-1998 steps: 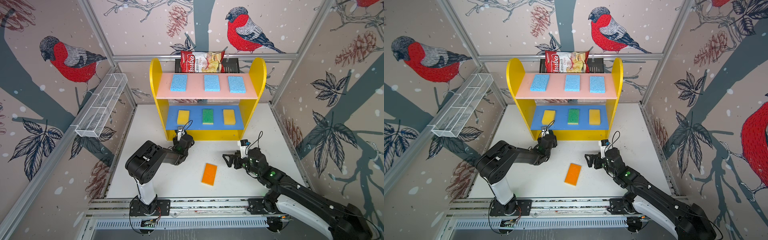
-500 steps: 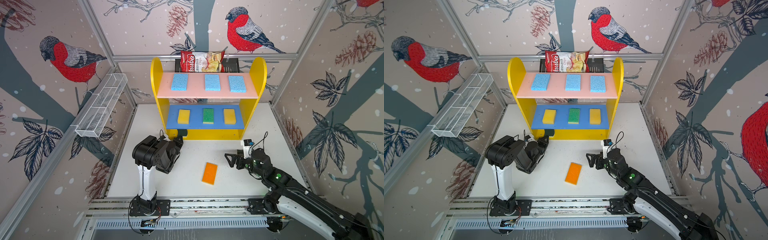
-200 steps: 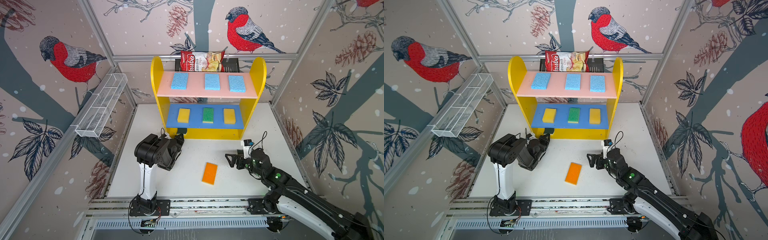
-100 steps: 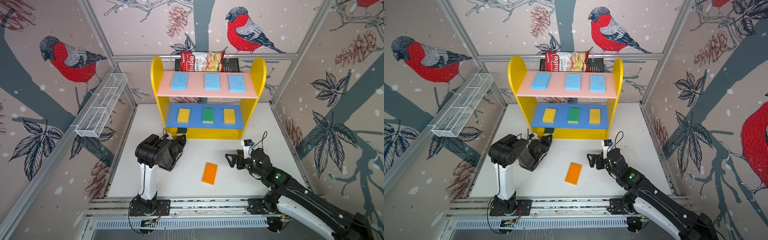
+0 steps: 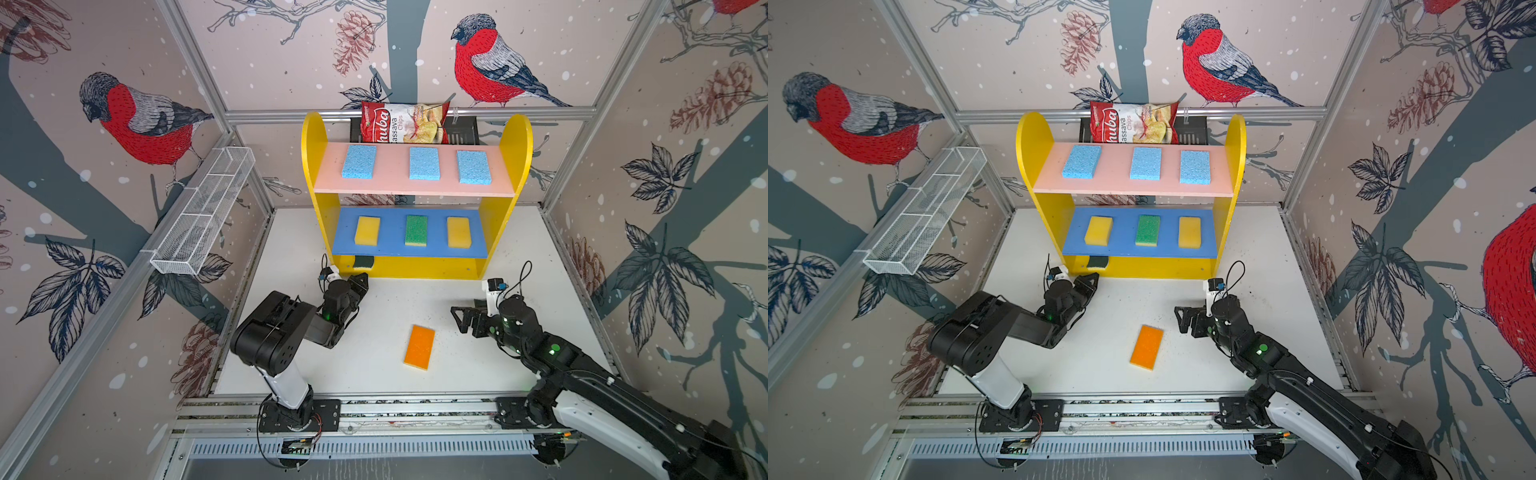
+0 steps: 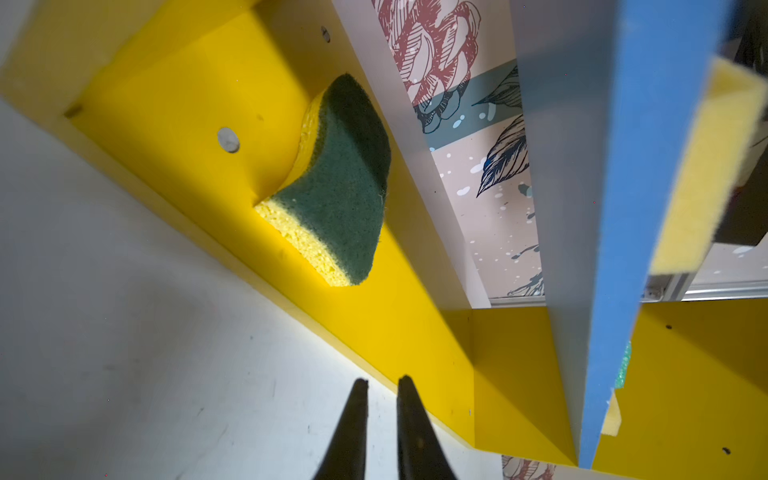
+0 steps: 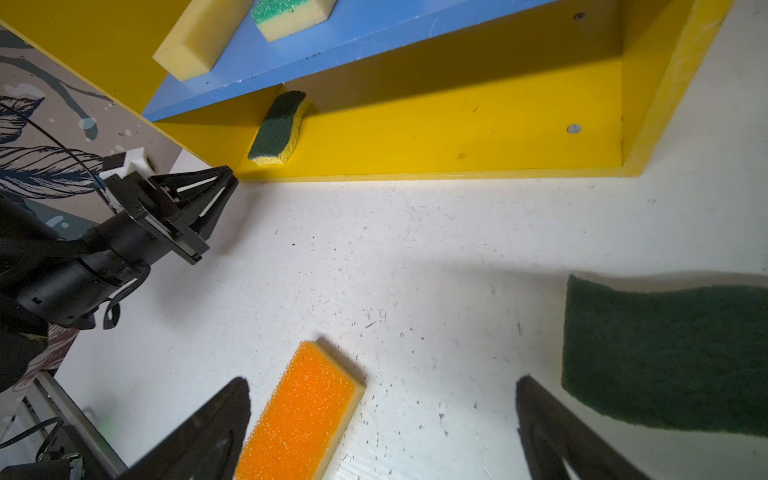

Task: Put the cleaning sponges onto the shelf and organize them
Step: 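Draw the left gripper back while the right gripper moves over the orange sponge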

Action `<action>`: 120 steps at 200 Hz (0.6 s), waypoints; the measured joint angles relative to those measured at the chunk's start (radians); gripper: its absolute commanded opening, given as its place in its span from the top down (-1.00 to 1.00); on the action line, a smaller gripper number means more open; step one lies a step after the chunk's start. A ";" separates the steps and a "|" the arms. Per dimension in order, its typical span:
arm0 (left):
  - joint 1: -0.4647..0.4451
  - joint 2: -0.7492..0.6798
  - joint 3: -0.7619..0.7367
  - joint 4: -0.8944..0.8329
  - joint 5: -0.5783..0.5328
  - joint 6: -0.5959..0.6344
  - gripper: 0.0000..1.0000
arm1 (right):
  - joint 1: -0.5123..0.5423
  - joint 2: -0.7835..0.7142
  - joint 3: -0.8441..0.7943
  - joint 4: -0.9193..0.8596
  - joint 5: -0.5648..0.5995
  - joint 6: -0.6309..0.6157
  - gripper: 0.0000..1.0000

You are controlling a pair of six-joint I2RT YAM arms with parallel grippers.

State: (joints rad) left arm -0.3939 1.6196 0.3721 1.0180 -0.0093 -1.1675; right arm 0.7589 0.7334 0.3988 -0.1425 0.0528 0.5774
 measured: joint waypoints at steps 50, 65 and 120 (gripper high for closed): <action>-0.013 -0.294 0.052 -0.427 -0.057 0.206 0.19 | 0.115 0.056 0.041 -0.024 0.095 0.083 -0.98; -0.029 -0.361 0.066 -0.553 -0.078 0.264 0.05 | 0.140 0.070 0.054 -0.031 0.123 0.111 -0.98; -0.106 -0.624 0.055 -0.886 -0.154 0.451 -0.19 | 0.207 0.114 0.085 -0.074 0.197 0.226 -0.99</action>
State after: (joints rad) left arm -0.4995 0.9958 0.4274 0.1322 -0.1631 -0.7166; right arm 0.9661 0.8478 0.4843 -0.2161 0.2497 0.8032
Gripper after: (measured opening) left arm 0.589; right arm 0.996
